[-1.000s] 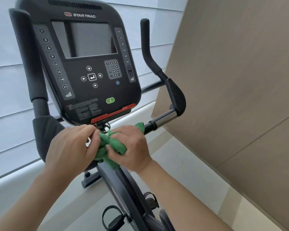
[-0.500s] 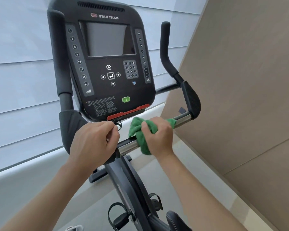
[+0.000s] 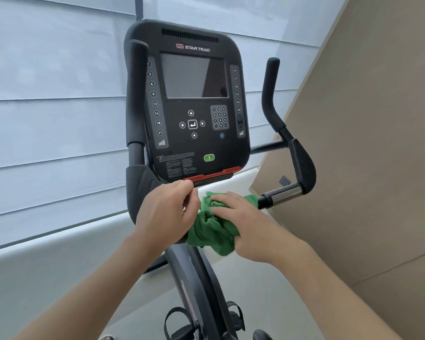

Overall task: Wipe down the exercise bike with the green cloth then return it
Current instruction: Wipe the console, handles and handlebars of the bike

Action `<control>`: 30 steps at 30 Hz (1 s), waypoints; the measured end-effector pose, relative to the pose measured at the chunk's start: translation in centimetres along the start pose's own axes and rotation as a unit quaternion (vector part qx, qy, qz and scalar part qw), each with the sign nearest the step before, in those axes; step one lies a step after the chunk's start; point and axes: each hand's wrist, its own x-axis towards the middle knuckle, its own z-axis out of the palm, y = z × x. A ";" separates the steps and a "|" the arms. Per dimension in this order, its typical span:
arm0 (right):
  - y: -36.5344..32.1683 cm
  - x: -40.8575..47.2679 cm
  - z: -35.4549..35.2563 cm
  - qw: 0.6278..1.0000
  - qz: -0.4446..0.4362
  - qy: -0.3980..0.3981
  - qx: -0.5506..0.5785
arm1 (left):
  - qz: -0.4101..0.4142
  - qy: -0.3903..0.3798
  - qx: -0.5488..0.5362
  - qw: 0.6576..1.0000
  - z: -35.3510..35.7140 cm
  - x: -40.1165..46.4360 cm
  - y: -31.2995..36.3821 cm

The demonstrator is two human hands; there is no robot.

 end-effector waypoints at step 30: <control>-1.1 9.9 -2.5 0.934 0.059 -0.314 -0.161 | -0.015 0.004 -0.002 1.000 -0.1 0.2 0.1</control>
